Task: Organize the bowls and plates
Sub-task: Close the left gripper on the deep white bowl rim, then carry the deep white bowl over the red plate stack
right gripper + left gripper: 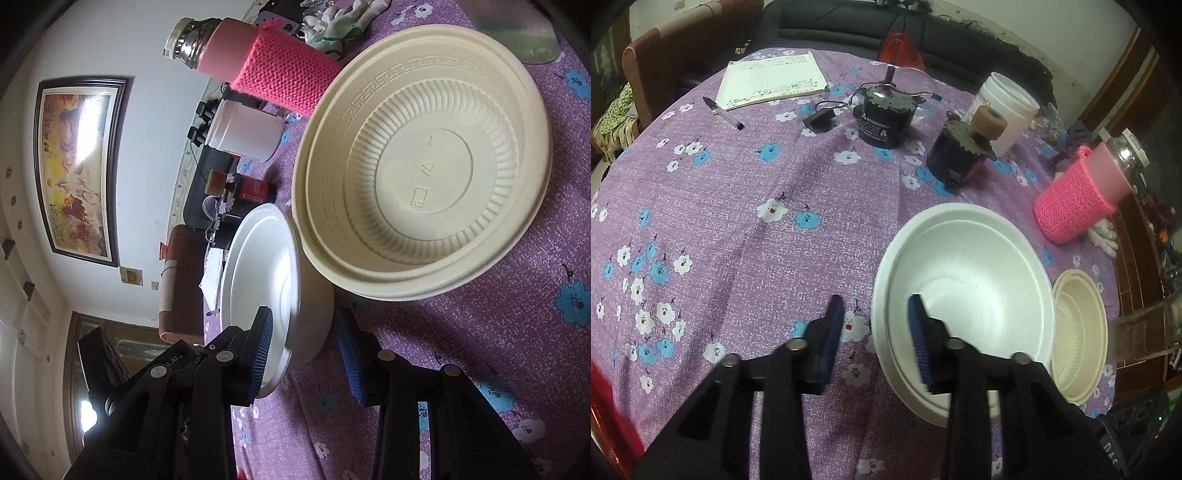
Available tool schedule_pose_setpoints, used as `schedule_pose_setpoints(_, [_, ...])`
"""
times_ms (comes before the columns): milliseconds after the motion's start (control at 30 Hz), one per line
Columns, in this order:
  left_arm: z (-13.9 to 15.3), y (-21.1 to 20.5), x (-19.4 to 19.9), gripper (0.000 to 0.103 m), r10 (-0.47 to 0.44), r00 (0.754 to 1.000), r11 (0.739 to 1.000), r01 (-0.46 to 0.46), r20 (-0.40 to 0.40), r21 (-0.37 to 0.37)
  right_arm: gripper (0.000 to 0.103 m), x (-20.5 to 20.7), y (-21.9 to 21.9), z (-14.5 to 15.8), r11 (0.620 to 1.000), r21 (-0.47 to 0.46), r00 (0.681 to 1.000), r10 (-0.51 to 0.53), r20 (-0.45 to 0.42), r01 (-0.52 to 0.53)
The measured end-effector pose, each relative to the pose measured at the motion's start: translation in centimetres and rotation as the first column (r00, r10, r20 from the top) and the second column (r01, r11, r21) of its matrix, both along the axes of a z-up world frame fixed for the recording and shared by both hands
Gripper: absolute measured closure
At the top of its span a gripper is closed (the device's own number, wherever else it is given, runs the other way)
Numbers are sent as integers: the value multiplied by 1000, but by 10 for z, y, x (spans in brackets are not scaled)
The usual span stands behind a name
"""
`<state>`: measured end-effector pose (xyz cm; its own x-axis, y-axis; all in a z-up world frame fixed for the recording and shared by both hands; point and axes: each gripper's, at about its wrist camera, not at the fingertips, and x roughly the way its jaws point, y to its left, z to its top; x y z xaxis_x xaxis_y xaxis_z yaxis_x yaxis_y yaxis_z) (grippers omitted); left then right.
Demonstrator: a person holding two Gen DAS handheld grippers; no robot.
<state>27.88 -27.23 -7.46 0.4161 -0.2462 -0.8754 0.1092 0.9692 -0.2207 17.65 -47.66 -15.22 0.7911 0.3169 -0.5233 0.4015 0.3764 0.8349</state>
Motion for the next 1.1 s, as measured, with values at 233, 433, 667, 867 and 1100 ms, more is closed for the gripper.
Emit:
schedule_pose_setpoints(233, [0,-1,0,96,-9,1000,1000,9,5,-3,69,1,0,-1,1000,-10,1000,-4,-15,4])
schedule_pose_setpoints(433, [0,-3,-1,96,-23,1000,1000,23,10,0,87,3,3,4,999,-50,1000,5,-6,-6])
schedule_pose_setpoints(667, [1,2,-6,96,-23,1000,1000,23,3,-10,92,4,4,7,998,-68,1000,11,-5,-11])
schedule_pose_setpoints(867, [2,12,-13,96,-12,1000,1000,12,-5,-17,93,5,6,6,998,-57,1000,30,-9,-30])
schedule_pose_setpoints(1100, [5,33,-24,96,7,1000,1000,-7,-5,-18,94,3,20,8,995,-68,997,74,-26,-76])
